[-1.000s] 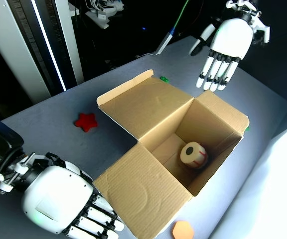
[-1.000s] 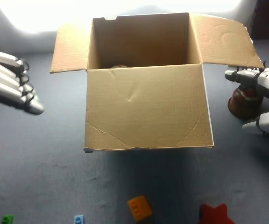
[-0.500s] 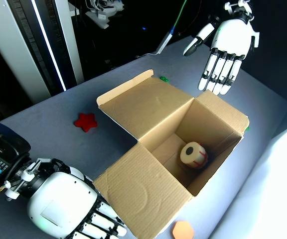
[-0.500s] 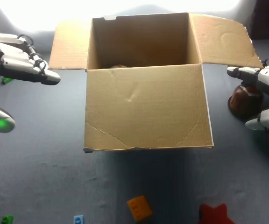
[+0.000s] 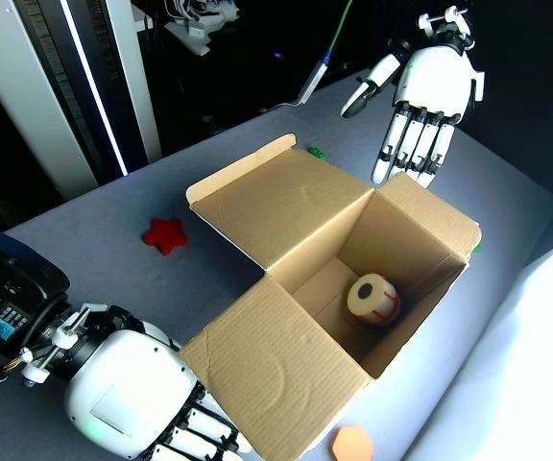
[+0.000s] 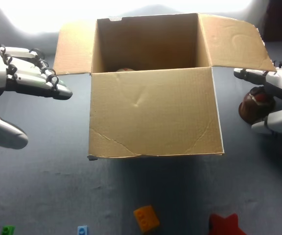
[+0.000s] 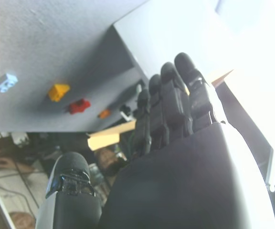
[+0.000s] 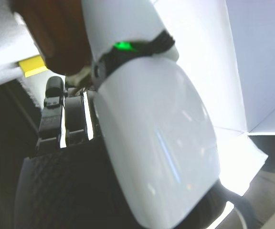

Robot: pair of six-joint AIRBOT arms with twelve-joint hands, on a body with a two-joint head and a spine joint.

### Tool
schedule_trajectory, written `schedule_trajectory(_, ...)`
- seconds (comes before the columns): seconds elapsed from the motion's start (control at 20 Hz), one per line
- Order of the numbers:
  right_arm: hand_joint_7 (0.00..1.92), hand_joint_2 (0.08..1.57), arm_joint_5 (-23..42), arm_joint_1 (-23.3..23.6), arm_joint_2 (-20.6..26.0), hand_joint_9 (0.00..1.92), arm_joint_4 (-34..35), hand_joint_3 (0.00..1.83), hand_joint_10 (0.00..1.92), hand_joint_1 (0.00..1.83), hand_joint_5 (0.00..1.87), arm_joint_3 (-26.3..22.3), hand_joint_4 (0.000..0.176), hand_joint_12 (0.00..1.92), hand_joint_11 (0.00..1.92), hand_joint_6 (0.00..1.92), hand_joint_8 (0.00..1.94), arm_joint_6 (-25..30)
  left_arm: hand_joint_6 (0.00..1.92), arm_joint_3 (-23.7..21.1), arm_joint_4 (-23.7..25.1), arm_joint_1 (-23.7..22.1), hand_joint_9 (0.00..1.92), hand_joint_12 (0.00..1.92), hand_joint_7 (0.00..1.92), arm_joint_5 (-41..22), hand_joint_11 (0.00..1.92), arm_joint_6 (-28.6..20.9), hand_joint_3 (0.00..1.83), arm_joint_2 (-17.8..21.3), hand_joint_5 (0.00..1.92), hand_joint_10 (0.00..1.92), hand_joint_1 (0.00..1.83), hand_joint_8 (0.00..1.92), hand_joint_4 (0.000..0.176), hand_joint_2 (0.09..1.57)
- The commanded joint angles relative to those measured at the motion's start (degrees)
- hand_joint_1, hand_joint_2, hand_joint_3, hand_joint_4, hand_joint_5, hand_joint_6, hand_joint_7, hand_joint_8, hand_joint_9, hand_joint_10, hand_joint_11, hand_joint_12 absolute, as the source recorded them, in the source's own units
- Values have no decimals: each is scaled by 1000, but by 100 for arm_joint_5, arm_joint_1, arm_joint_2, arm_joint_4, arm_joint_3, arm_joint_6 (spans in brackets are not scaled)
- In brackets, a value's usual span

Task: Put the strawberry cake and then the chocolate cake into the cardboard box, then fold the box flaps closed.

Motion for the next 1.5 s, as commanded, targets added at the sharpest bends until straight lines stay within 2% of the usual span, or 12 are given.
schedule_trajectory(0.0,255,1051,536,54,77,184,-99,12,26,1201,154,15,2,498,0,23,20,32,1,62,-458,-57,249,813,239,-76,0,-10,5,0,172,0,0,0,0,1163)
schedule_trajectory(0.1,513,1129,546,52,73,450,-99,27,113,1145,374,16,0,1031,0,82,70,29,2,200,-458,6,255,846,243,-39,0,-8,1,-80,178,2,0,1,0,1160)
schedule_trajectory(0.15,842,1150,554,52,72,770,-99,6,441,1304,784,18,0,1536,183,121,975,26,3,304,-480,76,272,875,259,-36,0,-8,0,-126,184,7,0,5,0,1155)
schedule_trajectory(0.2,974,1138,563,52,71,780,-99,0,1250,1354,927,22,0,1730,337,675,1021,24,1,392,-553,162,274,882,259,-37,0,-8,0,-161,180,7,0,5,0,1152)
schedule_trajectory(0.25,974,1138,564,52,71,780,-100,0,1250,1354,927,24,0,1730,337,675,1021,21,1,475,-650,240,274,882,259,-58,0,-7,0,-194,180,7,0,5,0,1152)
schedule_trajectory(0.3,945,1149,565,55,73,751,-100,4,1459,1355,942,28,0,1795,410,844,1116,18,0,606,-895,400,278,905,259,-111,0,19,0,-250,178,7,0,3,0,1154)
schedule_trajectory(0.45,879,1156,553,83,86,674,-100,3,1444,1214,941,27,0,1897,411,971,1284,17,3,847,-1246,665,293,941,271,-225,0,93,0,-325,184,9,0,4,0,1156)
schedule_trajectory(0.65,903,1156,516,165,279,682,-100,0,1382,1208,917,-87,0,1887,386,998,1250,20,9,958,-1647,784,310,942,291,-431,0,558,2,-377,208,11,0,7,0,1163)
schedule_trajectory(1.1,962,1154,432,376,1367,751,-111,0,1507,1357,918,-559,0,1881,367,916,1091,-123,1,1078,-2124,839,277,910,266,-780,0,580,0,-478,196,1,0,1,0,1154)
schedule_trajectory(1.25,988,1147,421,570,1629,773,-412,0,1475,1359,907,-561,0,1805,427,931,1047,-114,1,1105,-2131,998,268,907,255,-780,0,581,5,-526,185,0,0,0,0,1168)
schedule_trajectory(1.3,971,1140,490,644,1677,722,-549,2,1332,1252,920,-561,0,1841,402,948,1152,-81,4,1121,-2136,1070,282,929,269,-779,0,586,2,-543,193,5,0,4,0,1162)
schedule_trajectory(1.45,976,1148,612,1053,1762,758,-964,1,1473,1359,925,-561,0,1872,386,910,1090,-14,5,1190,-2227,1245,309,973,295,-770,0,589,0,-620,207,11,0,7,0,1164)
